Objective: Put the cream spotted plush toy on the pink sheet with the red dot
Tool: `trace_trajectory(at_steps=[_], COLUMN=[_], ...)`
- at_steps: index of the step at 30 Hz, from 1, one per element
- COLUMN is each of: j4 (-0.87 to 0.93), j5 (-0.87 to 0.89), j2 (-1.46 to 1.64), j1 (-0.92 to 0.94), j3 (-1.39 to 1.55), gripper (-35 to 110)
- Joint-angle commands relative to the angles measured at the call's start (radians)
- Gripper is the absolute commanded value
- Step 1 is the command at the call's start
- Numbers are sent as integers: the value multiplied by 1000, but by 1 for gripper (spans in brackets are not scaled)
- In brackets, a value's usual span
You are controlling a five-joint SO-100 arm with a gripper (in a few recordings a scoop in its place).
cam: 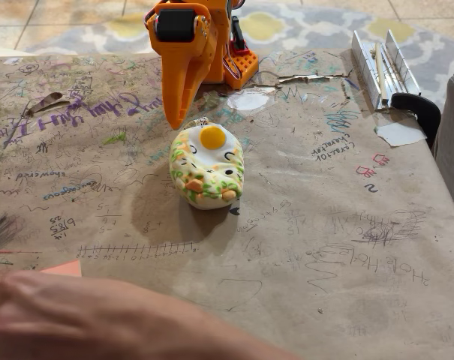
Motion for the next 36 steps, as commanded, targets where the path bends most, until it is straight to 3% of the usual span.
trace_trajectory(at_steps=[1,36], j4=[3,-11], j5=[12,-2], j2=[12,17], j1=[11,-26], j3=[-34,-26], gripper=[0,0])
